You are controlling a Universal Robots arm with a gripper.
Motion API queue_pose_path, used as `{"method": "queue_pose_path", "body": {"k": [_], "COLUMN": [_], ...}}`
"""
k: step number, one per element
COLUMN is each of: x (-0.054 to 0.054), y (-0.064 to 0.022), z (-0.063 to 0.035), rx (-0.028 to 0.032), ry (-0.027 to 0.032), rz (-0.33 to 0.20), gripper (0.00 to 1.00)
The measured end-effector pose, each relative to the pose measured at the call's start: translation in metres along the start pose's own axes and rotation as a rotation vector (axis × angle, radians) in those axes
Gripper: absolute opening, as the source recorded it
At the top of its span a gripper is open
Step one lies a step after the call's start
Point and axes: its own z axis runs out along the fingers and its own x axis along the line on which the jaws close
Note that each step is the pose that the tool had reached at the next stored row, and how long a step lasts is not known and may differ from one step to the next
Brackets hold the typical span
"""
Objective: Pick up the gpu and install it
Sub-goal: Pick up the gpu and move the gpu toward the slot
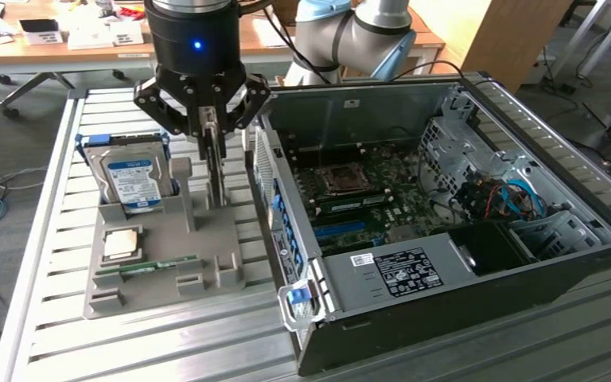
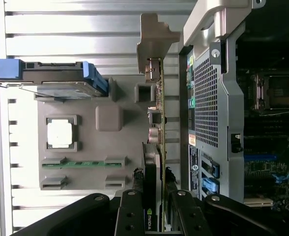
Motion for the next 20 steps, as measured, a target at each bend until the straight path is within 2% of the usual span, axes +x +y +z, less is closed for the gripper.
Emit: {"method": "queue_pose_path", "body": {"k": [15,20], "x": [-0.0001,-0.0002], "y": [0.0001,0.0004], "z": [-0.0021,-0.0067], "rx": [-0.0001,0.0000], "ry": [-0.0001,0.0000], "rz": [0.000,0.000], "gripper": [0.27,0.27]}}
